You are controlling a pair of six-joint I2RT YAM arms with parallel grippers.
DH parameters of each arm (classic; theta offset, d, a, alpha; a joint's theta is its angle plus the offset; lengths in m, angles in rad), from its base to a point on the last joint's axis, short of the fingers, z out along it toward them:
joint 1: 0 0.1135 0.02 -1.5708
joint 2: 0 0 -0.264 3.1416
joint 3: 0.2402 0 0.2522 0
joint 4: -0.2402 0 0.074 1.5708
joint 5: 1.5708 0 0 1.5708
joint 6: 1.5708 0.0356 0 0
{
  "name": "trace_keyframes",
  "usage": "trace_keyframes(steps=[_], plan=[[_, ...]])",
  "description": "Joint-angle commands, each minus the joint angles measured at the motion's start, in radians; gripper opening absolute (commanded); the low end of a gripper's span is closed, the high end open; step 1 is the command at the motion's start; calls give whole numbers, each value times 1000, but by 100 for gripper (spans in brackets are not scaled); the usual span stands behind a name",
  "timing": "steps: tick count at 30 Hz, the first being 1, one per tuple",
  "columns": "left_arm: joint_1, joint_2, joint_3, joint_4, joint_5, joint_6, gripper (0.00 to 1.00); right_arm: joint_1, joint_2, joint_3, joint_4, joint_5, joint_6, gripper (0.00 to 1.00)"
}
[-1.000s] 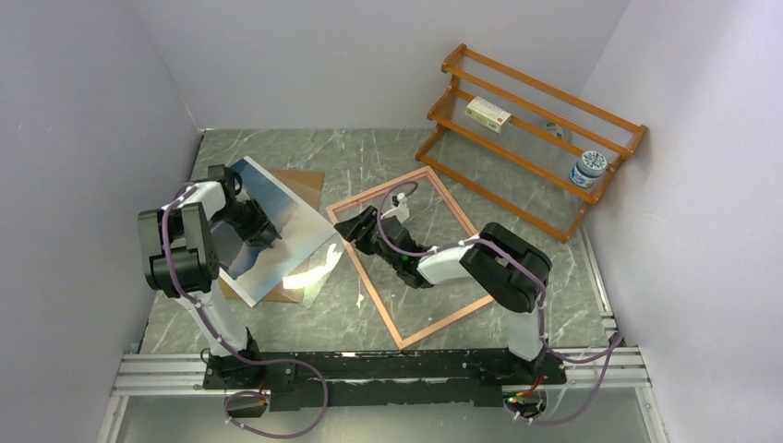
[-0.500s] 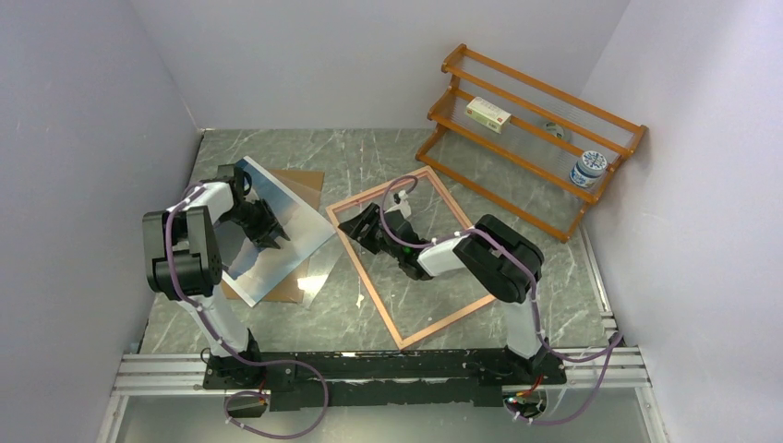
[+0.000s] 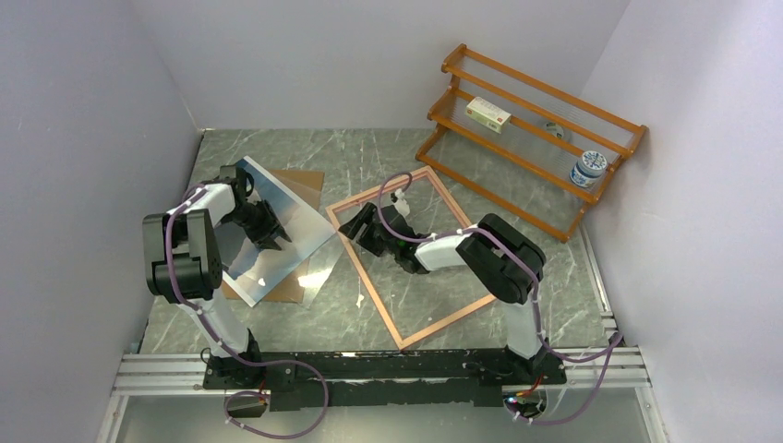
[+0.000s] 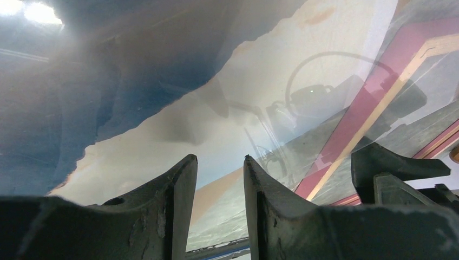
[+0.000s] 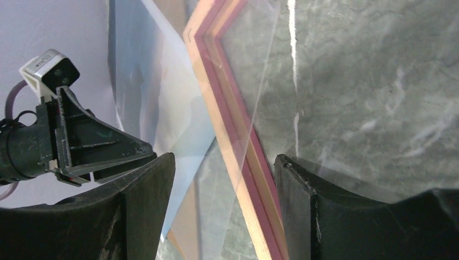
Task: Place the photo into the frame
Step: Move the photo frame item to the center of the board, then pick up the photo frame item at the center of the board.
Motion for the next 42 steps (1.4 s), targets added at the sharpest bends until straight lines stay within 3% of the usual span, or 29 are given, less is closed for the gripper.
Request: trace_keyframes(steps=[1, 6, 11, 14, 16, 21, 25, 30, 34, 42], plan=[[-14, -43, -6, 2, -15, -12, 43, -26, 30, 51, 69, -65, -29, 71], [-19, -40, -12, 2, -19, -10, 43, -48, 77, 69, 177, -113, -47, 67], [-20, -39, -5, -18, -12, 8, 44, -74, 137, 59, 420, -179, 31, 62], [-20, -40, 8, -36, -13, 18, 44, -80, 166, 100, 459, -194, 40, 55], [-20, -49, 14, -46, -9, 20, 44, -83, 165, 120, 439, -185, 35, 49], [-20, -88, 44, -69, 0, 22, 46, -99, 142, 106, 448, -169, 26, 15], [-20, -129, 68, -88, 14, 16, 49, -110, 79, 63, 454, -148, 24, 0], [-20, -190, 80, -95, 43, -5, 60, -121, -76, -29, 403, -98, -1, 0], [-20, -259, 61, -81, 41, -41, 75, -130, -232, -117, 324, -21, 30, 0], [-20, -459, -95, -7, -101, -164, 94, -128, -516, -101, -141, 213, 150, 0]])
